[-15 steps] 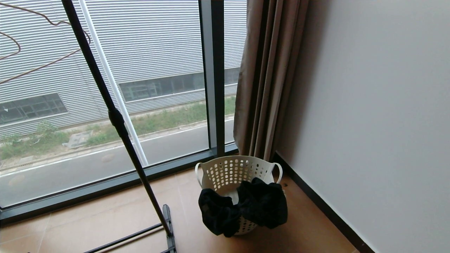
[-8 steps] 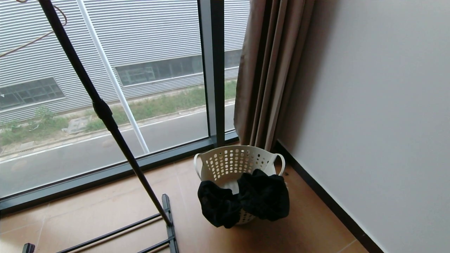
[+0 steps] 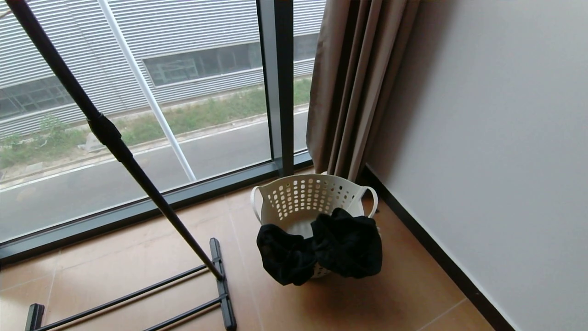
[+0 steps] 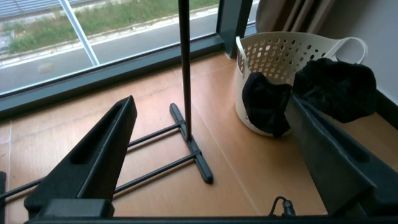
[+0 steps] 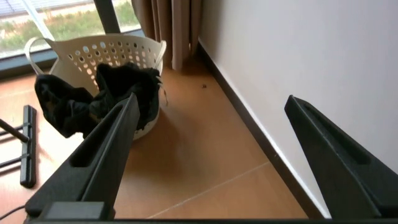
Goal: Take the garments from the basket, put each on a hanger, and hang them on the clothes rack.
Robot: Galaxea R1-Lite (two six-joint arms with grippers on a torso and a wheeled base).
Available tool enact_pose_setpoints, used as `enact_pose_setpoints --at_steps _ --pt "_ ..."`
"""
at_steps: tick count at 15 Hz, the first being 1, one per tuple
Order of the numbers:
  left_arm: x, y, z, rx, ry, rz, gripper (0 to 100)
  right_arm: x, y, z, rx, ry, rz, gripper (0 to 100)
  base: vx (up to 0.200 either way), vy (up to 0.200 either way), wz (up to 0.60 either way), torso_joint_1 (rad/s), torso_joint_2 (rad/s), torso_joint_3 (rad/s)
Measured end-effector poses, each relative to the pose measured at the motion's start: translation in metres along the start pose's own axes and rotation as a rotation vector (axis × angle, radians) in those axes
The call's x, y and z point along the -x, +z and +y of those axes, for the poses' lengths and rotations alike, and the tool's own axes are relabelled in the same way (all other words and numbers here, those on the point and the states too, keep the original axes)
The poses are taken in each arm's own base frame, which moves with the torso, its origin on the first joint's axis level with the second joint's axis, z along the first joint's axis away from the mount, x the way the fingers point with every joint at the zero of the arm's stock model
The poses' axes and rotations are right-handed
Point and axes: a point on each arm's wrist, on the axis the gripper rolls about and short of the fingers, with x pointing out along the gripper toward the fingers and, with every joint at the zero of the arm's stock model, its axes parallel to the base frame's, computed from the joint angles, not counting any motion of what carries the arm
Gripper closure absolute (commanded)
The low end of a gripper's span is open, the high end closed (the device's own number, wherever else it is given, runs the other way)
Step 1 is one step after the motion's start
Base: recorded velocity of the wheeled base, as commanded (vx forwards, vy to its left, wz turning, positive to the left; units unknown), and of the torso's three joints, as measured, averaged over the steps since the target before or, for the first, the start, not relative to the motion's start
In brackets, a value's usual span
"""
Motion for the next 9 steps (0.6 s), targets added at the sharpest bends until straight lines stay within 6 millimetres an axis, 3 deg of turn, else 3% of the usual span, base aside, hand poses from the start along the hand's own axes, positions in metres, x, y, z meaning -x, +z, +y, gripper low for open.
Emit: enact_pose_setpoints --at_steps 9 --pt "0.0 0.0 0.0 0.0 0.0 0.0 0 0.0 0.0001 0.0 0.001 0.0 0.0 0 0.0 0.0 0.0 0.003 0.0 -0.198"
